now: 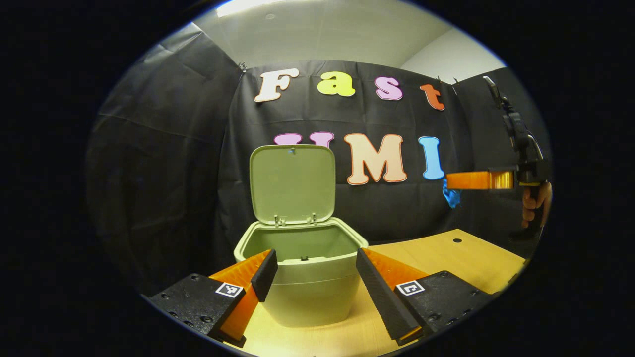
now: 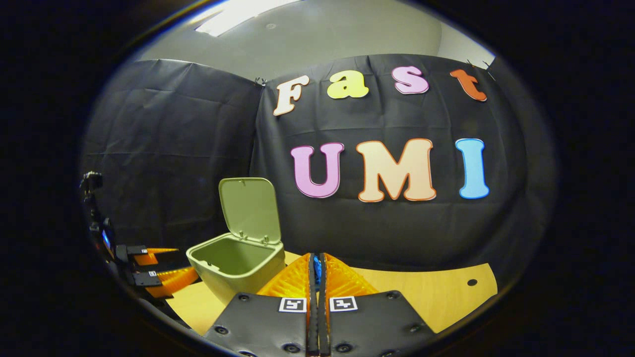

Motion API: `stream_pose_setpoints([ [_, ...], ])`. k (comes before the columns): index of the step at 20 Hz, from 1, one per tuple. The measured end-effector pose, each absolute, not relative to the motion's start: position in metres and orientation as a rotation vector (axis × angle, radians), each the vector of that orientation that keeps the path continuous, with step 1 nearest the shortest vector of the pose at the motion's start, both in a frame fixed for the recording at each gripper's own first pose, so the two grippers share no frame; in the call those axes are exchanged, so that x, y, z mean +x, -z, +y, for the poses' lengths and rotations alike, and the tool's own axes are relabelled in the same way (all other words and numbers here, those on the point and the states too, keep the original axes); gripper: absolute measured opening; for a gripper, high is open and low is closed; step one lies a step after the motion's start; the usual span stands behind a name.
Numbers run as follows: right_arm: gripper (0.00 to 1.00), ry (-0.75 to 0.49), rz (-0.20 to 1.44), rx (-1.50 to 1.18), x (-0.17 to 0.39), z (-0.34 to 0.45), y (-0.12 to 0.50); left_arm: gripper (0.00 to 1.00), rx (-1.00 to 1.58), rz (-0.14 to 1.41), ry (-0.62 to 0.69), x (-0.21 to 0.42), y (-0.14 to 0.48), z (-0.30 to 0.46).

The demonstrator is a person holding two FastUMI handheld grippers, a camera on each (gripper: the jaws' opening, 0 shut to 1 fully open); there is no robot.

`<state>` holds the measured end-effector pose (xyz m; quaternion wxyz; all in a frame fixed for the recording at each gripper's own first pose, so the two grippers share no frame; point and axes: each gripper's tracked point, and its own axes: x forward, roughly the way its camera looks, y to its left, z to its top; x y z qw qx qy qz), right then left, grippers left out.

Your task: Press the lid of the desktop garbage bin to open it, pick up the crumpled paper on the desktop and throw it into the bin, then pick up the pop can on the desktop and drop it into the bin, and finally close the garbage bin lid.

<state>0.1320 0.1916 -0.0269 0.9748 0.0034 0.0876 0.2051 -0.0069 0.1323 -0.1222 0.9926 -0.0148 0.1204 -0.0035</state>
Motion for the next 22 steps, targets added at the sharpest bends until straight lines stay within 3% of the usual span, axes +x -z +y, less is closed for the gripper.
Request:
stream_pose_setpoints([
  [6,0.02,-0.511,0.148,0.029,0.161,0.288,0.020,0.99,-0.028,0.280,-0.032,-0.027,0.138,0.178],
  [12,0.02,-0.594,0.211,0.042,0.184,0.368,0.052,0.96,-0.017,0.326,-0.050,-0.047,0.153,0.198],
  [14,0.35,-0.619,0.250,0.090,0.183,0.379,0.059,0.99,-0.021,0.337,-0.045,-0.049,0.156,0.196],
  [18,0.99,-0.600,0.257,0.122,0.186,0.362,0.056,0.96,-0.037,0.341,-0.023,-0.045,0.158,0.178],
  [22,0.90,-0.519,0.199,0.115,0.187,0.305,0.040,0.95,-0.047,0.327,0.045,-0.038,0.155,0.141],
])
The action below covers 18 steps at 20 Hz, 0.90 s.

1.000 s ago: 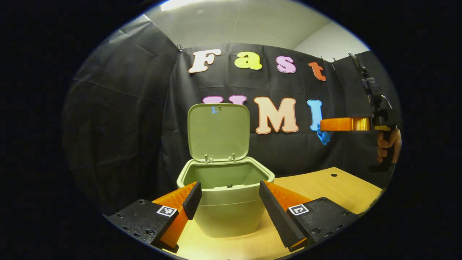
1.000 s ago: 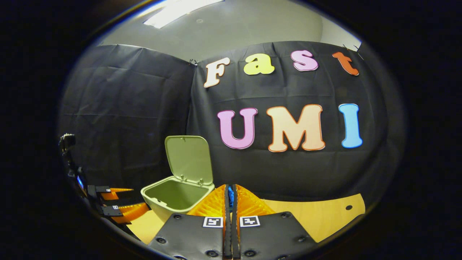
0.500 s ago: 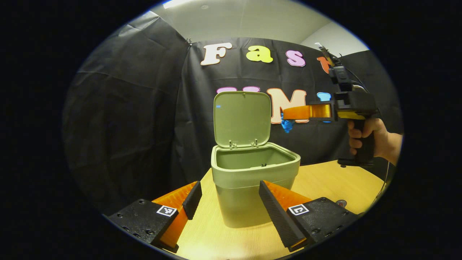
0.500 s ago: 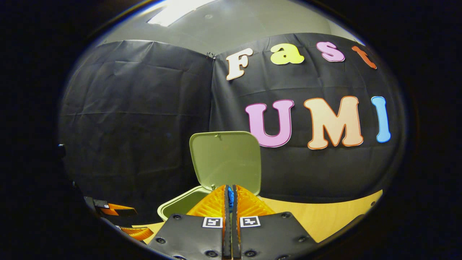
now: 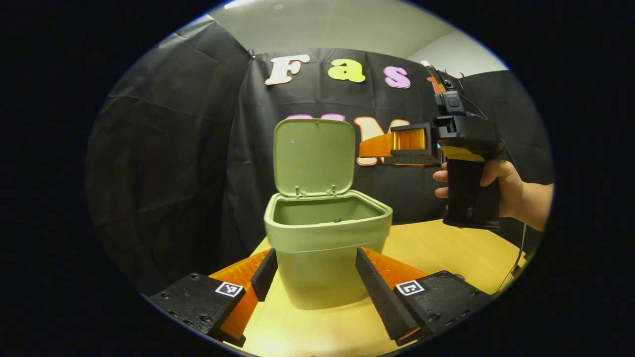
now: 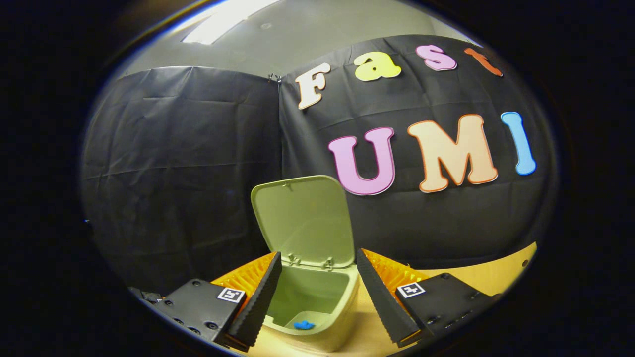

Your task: Press the lid of the desktop garbage bin to open it, pick up the crumpled paper on the desktop and throw it into the bin, then pick up the pop can on the desktop and drop it into the bin, and finally close the garbage bin lid.

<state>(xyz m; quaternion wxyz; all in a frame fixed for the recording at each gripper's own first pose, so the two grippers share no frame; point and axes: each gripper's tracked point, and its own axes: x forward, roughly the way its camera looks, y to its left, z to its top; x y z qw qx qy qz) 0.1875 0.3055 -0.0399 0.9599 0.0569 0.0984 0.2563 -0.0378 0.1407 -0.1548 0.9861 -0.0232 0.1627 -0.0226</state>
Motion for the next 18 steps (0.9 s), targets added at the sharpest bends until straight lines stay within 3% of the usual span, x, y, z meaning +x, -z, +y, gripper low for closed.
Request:
stream_pose_setpoints([
  [1,0.95,-0.494,0.186,0.107,0.186,0.287,0.037,0.95,-0.052,0.322,0.066,-0.035,0.153,0.129],
  [3,0.91,-0.440,0.183,0.091,0.183,0.248,0.041,0.95,-0.062,0.323,0.104,-0.030,0.154,0.106],
  [7,0.97,-0.338,0.208,0.076,0.169,0.170,0.054,0.95,-0.081,0.329,0.181,-0.027,0.154,0.056],
  [13,0.94,-0.212,0.238,0.029,0.141,0.068,0.069,0.95,-0.106,0.371,0.304,-0.035,0.170,-0.025],
  [18,0.98,-0.147,0.264,-0.002,0.119,0.002,0.080,0.96,-0.100,0.444,0.345,-0.051,0.206,-0.078],
])
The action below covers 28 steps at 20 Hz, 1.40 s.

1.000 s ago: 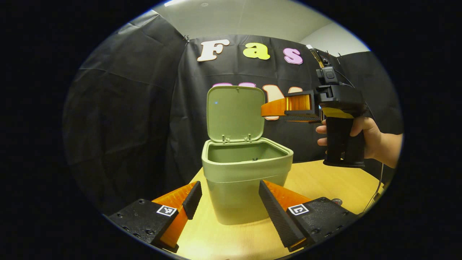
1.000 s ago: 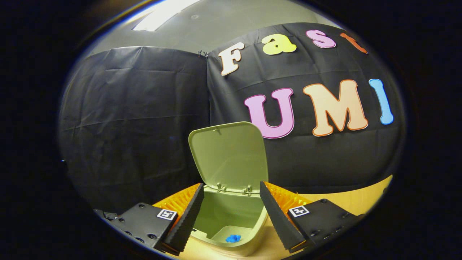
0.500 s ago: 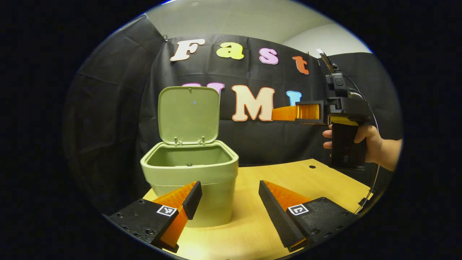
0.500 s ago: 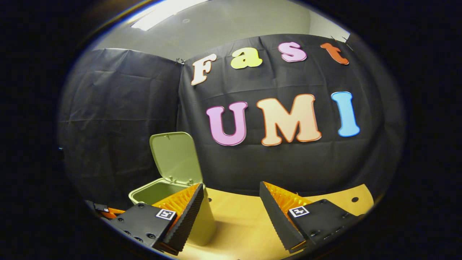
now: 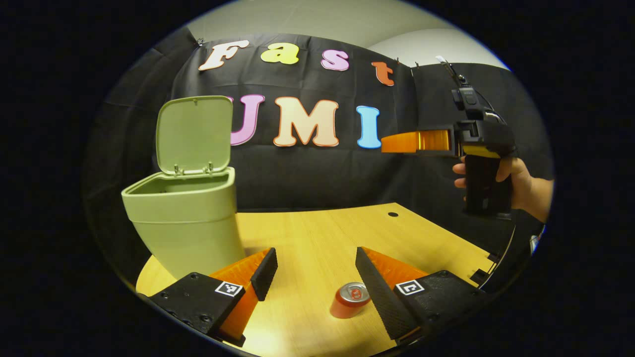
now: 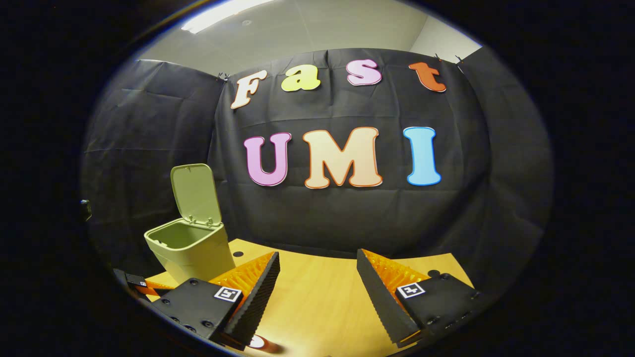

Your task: Press the lid of the desktop garbage bin to open it, pick up the crumpled paper on the desktop and throw it into the bin, then pick up the pop can on the desktop and drop it into the bin, and finally close the garbage bin lid.

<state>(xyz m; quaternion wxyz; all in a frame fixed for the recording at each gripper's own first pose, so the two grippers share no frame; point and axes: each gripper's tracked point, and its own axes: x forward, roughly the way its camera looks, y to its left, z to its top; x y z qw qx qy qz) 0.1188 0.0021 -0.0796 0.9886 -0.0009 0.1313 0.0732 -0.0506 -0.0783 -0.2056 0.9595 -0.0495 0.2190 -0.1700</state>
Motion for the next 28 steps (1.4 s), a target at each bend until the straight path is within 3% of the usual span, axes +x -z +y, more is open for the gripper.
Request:
stream_pose_setpoints([
  [8,0.97,-0.059,0.309,-0.043,0.079,-0.094,0.091,0.96,-0.098,0.569,0.328,-0.070,0.280,-0.126],
  [18,0.98,0.036,0.311,-0.119,0.058,-0.161,0.087,0.96,-0.093,0.702,0.232,-0.083,0.368,-0.127],
  [19,0.99,0.034,0.318,-0.122,0.057,-0.160,0.088,0.95,-0.092,0.702,0.228,-0.080,0.367,-0.126],
  [21,0.99,0.031,0.315,-0.132,0.057,-0.156,0.088,0.77,-0.081,0.683,0.231,-0.068,0.351,-0.120],
  [28,0.98,-0.020,0.350,-0.087,0.065,-0.098,0.125,0.77,-0.028,0.503,0.289,-0.006,0.251,-0.091],
])
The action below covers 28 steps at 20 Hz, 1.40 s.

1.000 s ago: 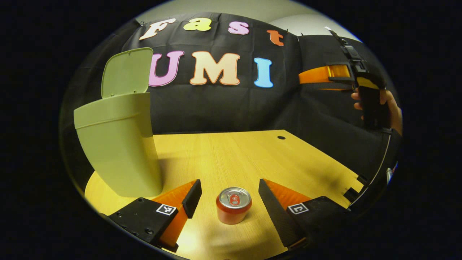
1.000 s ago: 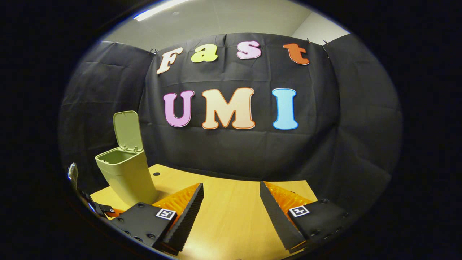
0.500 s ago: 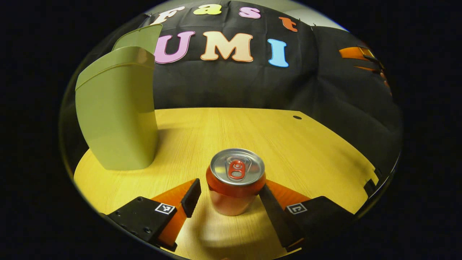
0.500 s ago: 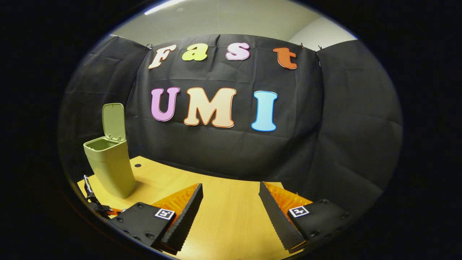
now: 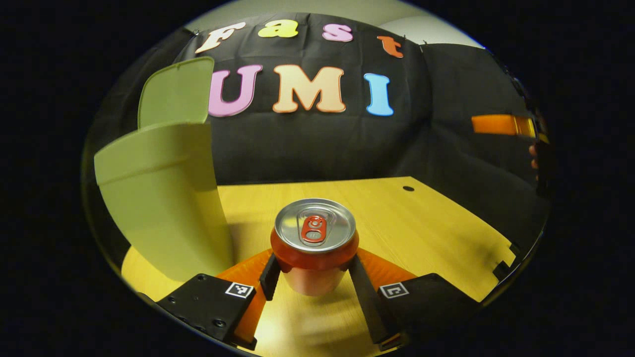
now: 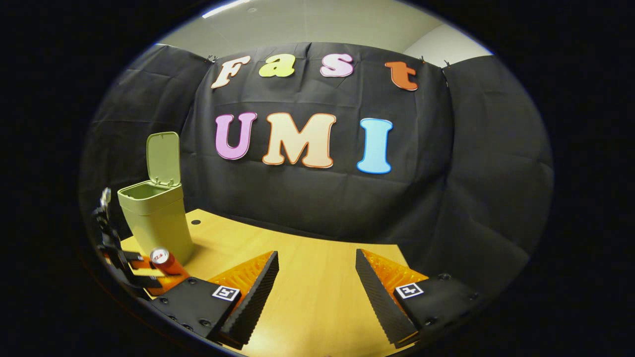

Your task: Press the lid of the desktop garbage bin to open it, pick up the crumpled paper on the desktop and throw it into the bin, then pick up the pop can on the desktop and drop it into the bin, and finally close the garbage bin lid.

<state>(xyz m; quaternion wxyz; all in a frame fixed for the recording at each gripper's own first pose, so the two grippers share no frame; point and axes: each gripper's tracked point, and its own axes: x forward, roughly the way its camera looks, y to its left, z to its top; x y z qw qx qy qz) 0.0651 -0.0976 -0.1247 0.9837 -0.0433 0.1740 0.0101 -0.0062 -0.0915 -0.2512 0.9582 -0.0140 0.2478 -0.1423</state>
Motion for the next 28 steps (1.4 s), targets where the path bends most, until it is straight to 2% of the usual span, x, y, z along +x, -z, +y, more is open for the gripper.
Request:
stream_pose_setpoints([
  [9,0.98,-0.073,0.393,0.000,0.072,-0.034,0.153,0.77,-0.032,0.289,0.289,0.074,0.129,-0.040],
  [15,0.98,-0.089,0.420,0.010,0.075,-0.011,0.165,0.77,-0.090,0.188,0.124,0.123,0.073,0.047],
  [19,0.98,-0.096,0.432,0.008,0.080,0.000,0.171,0.75,-0.058,0.226,0.012,0.128,0.088,0.104],
  [22,0.98,-0.094,0.440,0.006,0.082,0.003,0.174,0.77,-0.058,0.240,-0.047,0.123,0.095,0.131],
  [24,0.98,-0.093,0.444,0.006,0.083,0.005,0.175,0.96,-0.048,0.207,-0.065,0.124,0.081,0.140],
  [28,0.98,-0.090,0.440,-0.001,0.081,0.012,0.174,0.92,-0.037,0.157,-0.053,0.144,0.036,0.150],
])
